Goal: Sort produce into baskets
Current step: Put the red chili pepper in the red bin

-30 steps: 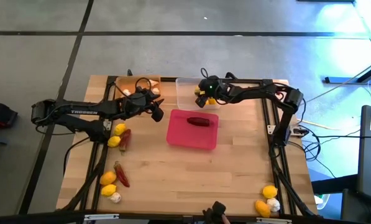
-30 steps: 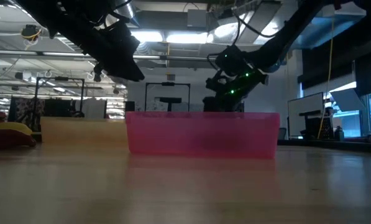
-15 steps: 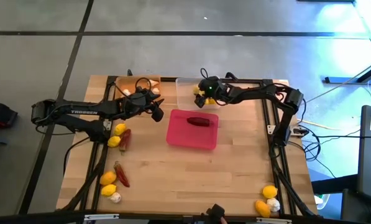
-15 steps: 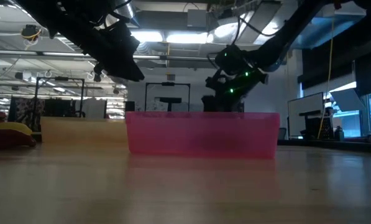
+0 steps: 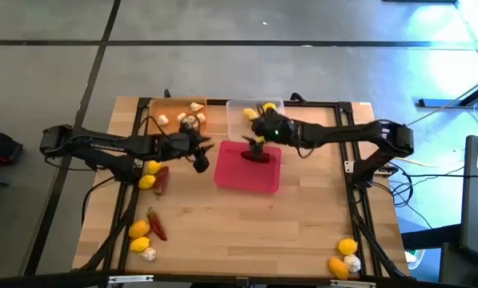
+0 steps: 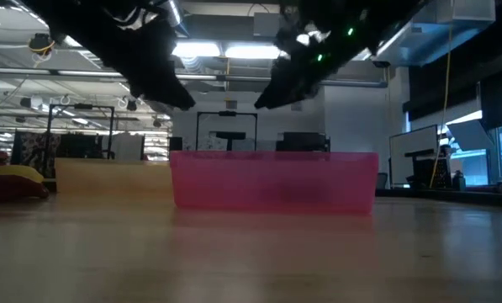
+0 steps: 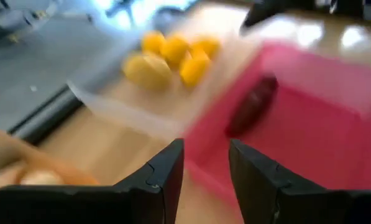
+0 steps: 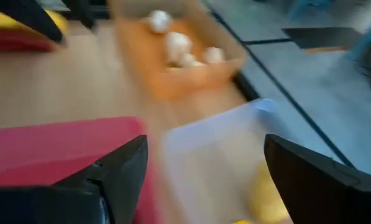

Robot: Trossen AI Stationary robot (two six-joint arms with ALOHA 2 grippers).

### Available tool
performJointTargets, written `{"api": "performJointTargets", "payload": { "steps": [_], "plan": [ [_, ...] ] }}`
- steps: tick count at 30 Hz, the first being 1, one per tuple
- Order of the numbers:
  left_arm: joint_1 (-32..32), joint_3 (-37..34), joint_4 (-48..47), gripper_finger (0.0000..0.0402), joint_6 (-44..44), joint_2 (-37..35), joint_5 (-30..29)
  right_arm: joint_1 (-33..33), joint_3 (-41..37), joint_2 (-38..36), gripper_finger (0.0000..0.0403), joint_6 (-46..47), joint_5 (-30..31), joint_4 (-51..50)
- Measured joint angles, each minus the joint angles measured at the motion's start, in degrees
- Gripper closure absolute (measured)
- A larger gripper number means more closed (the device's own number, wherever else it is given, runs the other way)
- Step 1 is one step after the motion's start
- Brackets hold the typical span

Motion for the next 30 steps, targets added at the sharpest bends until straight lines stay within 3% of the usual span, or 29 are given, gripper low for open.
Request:
{"api": "performJointTargets", "payload": {
  "steps": [9, 13, 16, 24, 30],
  "plan": [
    [-12.2, 3.5, -22.8, 0.0279, -19.7, 0.0, 0.4, 12.7, 0.0, -1.7, 0.0093, -0.5, -0.3, -6.7],
    [-16.6, 3.5, -33.7, 0.0279, -32.5, 0.0, 5.9, 15.9, 0.0, -1.3, 0.0093, -0.2, 0.3, -6.9],
    [-19.7, 2.6, -36.3, 0.0279, -40.1, 0.1, 8.7, 17.0, 0.0, -1.3, 0.0093, -0.1, 0.6, -6.6],
    [-19.8, 0.5, -36.3, 0.0279, -38.3, 0.1, 5.5, 16.7, 0.0, -0.5, 0.0093, 0.8, 0.8, -6.8],
    [-17.3, 0.4, -36.7, 0.0264, -35.2, 0.1, 7.9, 16.7, 0.0, 0.1, 0.0093, 0.9, 0.6, -6.3]
  ]
}}
